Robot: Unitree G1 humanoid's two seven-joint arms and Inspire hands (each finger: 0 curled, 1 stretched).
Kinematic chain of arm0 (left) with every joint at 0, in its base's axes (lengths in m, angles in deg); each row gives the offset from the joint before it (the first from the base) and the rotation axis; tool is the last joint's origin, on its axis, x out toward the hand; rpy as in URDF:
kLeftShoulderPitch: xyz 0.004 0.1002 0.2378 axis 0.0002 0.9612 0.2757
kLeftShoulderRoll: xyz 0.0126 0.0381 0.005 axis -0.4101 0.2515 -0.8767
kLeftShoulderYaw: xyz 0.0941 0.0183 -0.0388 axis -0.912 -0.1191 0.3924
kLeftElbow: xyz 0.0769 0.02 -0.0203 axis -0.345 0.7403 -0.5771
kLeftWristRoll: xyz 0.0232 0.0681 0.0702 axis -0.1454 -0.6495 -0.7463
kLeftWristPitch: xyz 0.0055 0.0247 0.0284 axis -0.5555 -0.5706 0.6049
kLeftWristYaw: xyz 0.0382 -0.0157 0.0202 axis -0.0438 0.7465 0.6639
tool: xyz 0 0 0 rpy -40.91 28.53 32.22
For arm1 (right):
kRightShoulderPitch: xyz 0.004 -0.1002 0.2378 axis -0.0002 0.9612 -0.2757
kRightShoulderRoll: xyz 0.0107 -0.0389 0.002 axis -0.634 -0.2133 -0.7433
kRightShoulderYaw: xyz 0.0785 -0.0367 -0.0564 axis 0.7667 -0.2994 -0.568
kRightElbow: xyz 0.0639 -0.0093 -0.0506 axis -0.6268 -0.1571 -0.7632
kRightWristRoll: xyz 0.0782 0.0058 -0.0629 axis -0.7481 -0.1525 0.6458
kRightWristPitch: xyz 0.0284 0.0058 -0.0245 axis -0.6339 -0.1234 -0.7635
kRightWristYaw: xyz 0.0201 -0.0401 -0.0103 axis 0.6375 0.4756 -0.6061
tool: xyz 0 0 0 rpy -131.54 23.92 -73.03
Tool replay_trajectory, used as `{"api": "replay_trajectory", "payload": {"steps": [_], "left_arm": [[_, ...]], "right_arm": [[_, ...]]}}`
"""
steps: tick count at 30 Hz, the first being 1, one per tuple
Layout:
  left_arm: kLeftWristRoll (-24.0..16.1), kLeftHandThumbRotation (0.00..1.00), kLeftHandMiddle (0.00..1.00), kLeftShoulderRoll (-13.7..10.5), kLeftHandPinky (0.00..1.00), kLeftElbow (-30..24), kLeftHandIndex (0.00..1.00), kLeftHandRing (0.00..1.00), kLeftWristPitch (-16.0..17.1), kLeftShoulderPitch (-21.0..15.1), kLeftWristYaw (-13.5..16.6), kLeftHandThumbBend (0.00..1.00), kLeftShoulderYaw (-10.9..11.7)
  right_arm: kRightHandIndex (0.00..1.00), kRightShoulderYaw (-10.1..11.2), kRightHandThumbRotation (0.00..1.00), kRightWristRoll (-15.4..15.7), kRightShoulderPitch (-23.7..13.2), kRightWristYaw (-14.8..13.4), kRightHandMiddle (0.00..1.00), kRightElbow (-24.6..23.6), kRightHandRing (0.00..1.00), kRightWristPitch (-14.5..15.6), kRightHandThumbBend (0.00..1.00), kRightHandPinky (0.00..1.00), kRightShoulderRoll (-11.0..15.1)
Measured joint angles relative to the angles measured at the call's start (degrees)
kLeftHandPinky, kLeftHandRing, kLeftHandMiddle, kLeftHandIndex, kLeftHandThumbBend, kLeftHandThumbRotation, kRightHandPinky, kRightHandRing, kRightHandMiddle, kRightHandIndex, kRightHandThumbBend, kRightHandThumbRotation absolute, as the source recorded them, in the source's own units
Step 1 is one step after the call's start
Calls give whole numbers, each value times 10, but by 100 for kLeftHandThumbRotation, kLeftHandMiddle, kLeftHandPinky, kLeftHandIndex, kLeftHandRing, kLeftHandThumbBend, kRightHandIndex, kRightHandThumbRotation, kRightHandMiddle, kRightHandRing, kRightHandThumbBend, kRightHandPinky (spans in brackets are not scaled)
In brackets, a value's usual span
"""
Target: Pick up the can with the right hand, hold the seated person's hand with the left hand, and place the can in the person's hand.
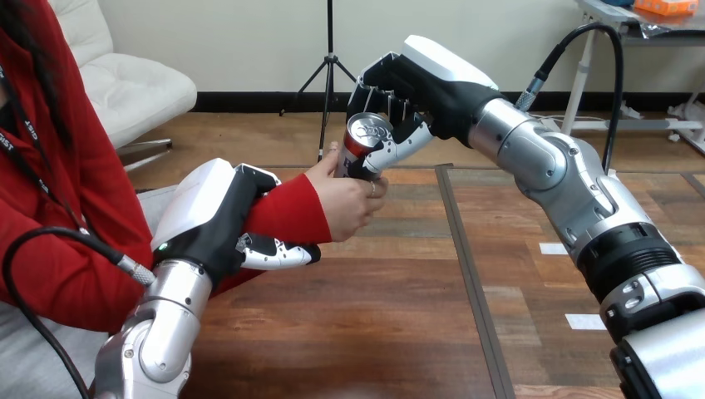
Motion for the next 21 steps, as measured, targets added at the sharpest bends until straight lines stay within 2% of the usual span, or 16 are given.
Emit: {"api": "replay_trajectory", "payload": {"steps": [21], "left_arm": [[0,0,29,-1,16,-3,32,21,-1,0,0,63,4]], "right_arm": [[43,0,0,-8,5,13,35,0,27,5,67,22,-3]]}}
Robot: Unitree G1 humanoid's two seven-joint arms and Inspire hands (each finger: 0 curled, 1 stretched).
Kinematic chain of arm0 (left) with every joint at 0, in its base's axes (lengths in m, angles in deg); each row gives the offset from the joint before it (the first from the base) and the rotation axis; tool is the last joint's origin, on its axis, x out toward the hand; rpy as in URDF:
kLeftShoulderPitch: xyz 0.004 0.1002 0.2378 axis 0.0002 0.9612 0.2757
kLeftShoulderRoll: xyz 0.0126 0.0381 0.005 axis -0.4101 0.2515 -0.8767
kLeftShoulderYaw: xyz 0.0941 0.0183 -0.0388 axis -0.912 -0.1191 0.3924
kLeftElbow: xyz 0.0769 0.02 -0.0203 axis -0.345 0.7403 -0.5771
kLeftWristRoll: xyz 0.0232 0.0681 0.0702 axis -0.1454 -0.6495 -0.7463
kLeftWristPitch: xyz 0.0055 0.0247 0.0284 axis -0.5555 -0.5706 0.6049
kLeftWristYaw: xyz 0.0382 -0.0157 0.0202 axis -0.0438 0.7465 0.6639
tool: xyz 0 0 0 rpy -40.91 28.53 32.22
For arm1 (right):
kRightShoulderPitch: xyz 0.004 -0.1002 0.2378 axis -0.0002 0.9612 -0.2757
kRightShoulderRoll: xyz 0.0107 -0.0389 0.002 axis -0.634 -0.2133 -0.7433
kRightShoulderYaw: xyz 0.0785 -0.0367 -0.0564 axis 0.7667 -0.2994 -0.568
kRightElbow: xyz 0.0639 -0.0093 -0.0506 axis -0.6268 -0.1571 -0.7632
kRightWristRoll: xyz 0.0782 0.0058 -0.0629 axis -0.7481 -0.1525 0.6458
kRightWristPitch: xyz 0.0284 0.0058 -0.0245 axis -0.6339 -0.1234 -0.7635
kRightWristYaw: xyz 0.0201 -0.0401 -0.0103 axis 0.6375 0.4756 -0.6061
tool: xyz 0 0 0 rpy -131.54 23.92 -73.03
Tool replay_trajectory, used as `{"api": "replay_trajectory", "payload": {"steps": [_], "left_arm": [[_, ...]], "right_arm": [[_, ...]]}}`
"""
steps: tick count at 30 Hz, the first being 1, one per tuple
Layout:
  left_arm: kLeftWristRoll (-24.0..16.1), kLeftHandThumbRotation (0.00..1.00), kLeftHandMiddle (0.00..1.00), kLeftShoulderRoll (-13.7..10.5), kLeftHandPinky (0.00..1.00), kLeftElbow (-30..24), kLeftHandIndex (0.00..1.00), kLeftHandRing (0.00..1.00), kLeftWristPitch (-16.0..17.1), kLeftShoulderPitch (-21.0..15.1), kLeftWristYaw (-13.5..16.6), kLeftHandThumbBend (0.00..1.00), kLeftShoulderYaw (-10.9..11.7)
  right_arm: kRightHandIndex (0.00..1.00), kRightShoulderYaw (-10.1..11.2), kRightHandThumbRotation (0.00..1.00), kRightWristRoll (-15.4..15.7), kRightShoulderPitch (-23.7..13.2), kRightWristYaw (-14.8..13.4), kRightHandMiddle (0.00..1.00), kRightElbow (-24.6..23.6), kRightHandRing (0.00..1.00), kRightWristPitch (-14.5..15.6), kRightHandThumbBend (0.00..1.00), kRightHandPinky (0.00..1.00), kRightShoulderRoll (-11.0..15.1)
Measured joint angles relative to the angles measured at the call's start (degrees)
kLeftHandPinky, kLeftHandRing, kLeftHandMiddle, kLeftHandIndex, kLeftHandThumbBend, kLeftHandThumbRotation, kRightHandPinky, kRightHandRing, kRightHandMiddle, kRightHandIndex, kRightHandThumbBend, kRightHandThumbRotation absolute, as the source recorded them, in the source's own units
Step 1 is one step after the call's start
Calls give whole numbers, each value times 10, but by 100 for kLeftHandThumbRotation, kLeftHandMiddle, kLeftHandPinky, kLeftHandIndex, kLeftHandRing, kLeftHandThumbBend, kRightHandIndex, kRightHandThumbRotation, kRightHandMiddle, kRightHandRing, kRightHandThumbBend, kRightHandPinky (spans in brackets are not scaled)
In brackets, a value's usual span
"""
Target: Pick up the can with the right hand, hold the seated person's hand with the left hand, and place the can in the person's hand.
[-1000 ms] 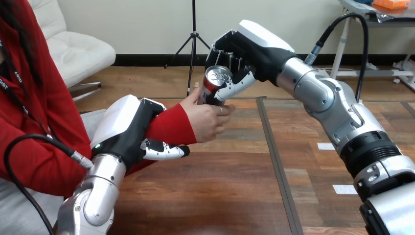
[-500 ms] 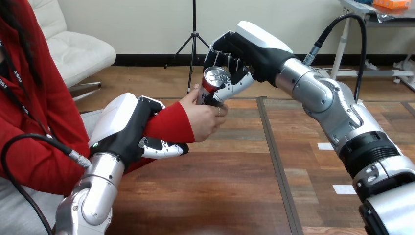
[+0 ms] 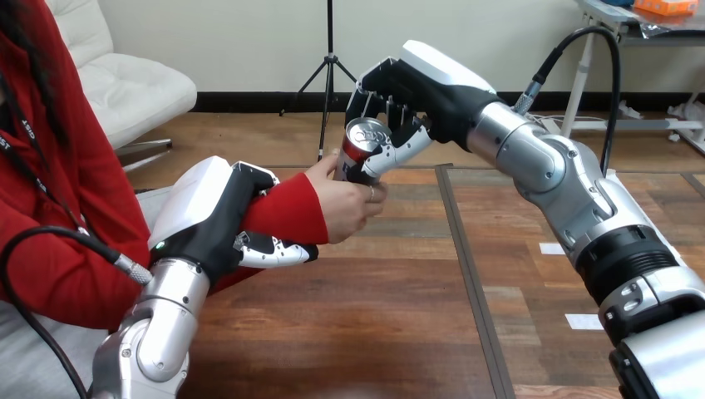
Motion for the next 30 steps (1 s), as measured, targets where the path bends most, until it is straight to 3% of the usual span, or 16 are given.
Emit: {"api": "replay_trajectory", "payload": {"steps": [23,30], "left_arm": [[1,0,33,-3,19,0,34,24,0,0,0,68,1],[2,0,45,-8,31,-1,45,40,-1,0,-7,76,2]], "right_arm": [[44,0,1,-9,12,2,37,-5,31,10,64,25,-2],[46,0,22,-9,12,2,43,-10,38,11,66,31,-2]]}}
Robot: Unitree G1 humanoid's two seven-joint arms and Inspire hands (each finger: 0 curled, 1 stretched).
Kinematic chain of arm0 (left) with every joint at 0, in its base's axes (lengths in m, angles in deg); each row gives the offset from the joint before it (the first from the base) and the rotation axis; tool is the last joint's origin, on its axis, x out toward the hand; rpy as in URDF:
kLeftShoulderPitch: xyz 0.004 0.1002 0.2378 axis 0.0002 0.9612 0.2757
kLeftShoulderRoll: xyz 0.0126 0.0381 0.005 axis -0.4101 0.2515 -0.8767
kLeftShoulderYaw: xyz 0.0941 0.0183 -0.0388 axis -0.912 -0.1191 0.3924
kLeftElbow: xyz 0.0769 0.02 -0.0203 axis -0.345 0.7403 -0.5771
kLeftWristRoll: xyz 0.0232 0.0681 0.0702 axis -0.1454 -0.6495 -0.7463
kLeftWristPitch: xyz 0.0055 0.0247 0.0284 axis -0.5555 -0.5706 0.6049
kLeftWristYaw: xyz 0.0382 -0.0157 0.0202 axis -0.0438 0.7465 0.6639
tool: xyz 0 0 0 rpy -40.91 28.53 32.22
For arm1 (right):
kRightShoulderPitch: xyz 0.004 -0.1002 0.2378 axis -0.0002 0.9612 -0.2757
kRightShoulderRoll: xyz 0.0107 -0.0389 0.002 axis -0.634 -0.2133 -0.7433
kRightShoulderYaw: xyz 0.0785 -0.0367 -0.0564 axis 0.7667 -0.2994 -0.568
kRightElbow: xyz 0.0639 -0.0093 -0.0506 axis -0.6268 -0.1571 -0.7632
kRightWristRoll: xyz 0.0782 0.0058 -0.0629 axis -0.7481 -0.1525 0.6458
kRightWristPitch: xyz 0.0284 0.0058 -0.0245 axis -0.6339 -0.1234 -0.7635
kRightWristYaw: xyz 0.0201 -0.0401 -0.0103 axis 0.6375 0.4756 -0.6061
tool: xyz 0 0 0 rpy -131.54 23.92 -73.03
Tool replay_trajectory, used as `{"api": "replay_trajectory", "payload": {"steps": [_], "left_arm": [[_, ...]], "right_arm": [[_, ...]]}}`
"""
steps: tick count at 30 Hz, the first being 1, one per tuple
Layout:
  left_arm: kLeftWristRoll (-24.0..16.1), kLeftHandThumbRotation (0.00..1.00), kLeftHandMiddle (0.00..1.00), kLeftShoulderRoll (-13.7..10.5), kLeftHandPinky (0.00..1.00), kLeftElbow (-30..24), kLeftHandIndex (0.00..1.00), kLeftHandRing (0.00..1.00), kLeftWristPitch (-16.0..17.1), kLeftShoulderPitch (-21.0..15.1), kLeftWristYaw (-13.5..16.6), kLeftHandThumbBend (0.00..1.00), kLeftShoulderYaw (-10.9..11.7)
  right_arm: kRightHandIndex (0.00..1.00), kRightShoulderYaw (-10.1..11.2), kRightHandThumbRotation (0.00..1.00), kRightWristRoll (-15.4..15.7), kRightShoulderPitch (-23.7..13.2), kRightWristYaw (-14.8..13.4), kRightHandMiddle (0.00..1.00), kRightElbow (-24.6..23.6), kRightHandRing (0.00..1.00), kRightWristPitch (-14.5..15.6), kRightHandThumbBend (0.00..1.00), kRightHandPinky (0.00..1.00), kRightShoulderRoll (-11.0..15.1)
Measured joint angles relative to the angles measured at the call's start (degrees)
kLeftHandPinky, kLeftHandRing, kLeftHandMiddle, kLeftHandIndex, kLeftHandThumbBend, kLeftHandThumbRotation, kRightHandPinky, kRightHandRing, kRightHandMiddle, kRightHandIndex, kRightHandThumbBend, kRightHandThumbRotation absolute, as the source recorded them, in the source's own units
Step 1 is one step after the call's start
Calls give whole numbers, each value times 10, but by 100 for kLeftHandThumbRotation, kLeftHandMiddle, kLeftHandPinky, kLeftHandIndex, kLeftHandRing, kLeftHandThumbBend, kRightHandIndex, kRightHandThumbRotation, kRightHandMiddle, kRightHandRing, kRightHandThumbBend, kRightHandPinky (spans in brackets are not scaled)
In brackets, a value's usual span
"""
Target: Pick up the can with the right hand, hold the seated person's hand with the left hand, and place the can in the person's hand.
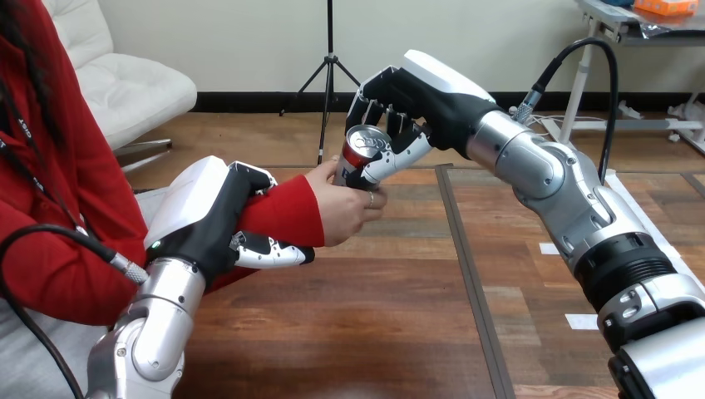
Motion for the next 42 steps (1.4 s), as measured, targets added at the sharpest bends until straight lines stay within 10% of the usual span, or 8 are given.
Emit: {"api": "replay_trajectory", "payload": {"steps": [18,42], "left_arm": [[-36,22,66,-15,49,-33,66,61,-1,0,-19,83,-2],[0,52,78,-19,58,-105,78,74,-2,-3,-79,100,0]], "right_arm": [[51,0,91,0,10,2,48,-15,44,5,71,39,1],[52,0,100,-7,17,2,50,-37,45,-19,89,44,4]]}}
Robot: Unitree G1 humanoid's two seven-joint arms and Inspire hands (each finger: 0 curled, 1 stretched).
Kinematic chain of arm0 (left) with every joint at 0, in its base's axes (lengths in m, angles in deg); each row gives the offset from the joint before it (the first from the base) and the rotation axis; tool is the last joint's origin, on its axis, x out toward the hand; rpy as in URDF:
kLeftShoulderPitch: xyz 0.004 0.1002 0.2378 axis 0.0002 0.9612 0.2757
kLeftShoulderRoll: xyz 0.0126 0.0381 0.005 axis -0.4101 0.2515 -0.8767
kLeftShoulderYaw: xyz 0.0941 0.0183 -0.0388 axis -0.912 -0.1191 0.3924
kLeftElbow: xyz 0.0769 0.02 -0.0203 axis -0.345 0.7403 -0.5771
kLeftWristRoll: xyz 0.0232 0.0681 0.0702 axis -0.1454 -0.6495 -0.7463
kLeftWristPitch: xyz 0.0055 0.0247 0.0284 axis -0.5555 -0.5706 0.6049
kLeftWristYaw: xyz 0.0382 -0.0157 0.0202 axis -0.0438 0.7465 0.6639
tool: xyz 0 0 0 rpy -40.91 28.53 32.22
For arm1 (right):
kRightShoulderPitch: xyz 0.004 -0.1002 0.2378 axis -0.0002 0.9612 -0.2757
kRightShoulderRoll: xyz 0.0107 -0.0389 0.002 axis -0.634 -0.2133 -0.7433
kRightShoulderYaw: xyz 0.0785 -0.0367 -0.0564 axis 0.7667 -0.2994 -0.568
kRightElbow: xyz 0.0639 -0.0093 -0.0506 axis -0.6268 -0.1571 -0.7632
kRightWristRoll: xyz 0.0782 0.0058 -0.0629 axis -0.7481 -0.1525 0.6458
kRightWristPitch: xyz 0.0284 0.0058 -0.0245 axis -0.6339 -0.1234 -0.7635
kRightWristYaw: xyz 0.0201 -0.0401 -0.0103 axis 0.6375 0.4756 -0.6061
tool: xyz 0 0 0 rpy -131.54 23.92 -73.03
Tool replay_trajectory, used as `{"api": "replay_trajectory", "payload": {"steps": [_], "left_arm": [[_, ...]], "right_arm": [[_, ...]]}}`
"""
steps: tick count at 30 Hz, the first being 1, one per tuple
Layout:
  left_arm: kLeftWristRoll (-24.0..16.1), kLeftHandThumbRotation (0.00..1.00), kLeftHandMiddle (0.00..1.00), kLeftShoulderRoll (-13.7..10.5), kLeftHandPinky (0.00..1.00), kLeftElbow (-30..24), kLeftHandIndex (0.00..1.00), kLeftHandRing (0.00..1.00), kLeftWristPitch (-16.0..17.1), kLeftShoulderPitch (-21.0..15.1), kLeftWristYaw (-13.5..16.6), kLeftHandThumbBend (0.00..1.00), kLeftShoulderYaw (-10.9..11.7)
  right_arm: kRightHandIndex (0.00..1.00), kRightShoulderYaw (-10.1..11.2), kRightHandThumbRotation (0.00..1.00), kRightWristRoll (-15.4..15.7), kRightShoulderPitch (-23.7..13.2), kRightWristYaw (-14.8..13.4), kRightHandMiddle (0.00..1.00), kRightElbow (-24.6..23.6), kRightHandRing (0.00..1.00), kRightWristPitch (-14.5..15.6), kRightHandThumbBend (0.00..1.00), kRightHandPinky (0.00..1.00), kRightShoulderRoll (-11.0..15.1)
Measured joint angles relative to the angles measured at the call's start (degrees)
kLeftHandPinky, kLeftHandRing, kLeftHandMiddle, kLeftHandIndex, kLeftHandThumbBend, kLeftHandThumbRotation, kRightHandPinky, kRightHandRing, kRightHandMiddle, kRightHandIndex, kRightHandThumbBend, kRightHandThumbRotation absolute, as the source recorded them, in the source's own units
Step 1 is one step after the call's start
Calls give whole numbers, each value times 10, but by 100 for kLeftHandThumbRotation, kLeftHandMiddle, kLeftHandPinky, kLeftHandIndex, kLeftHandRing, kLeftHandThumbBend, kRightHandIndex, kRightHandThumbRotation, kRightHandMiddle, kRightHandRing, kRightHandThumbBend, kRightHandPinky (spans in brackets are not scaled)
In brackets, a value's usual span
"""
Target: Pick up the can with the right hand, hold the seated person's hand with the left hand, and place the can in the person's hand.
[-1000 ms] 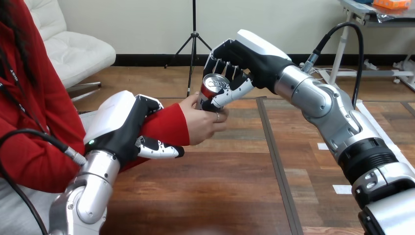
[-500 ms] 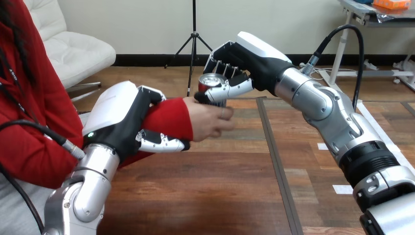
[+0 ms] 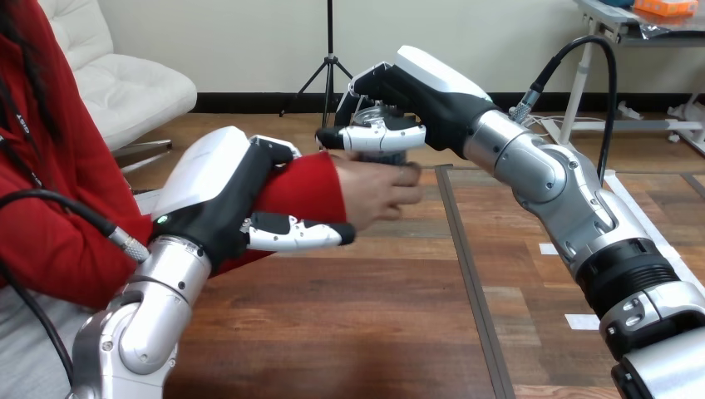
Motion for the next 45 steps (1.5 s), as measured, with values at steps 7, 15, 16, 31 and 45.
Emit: {"api": "replay_trajectory", "payload": {"steps": [7,15,16,31,45], "left_arm": [[24,56,82,0,62,-14,82,79,-9,0,-24,100,2],[43,61,85,0,64,-17,85,82,-13,0,-34,100,8],[46,61,86,0,65,-17,85,82,-14,1,-36,100,9],[81,65,91,-11,68,-30,92,88,-22,9,-72,100,17],[101,64,92,-21,68,-45,93,89,-27,23,-83,100,22]], "right_arm": [[53,1,100,-5,1,2,50,-1,45,1,95,45,1],[56,4,100,-18,8,16,52,-11,48,8,99,47,5],[56,5,100,-20,9,18,53,-12,49,9,100,47,6],[62,14,100,-52,43,53,59,-66,57,39,100,50,17],[66,31,100,-78,90,64,64,-116,62,55,100,52,30]]}}
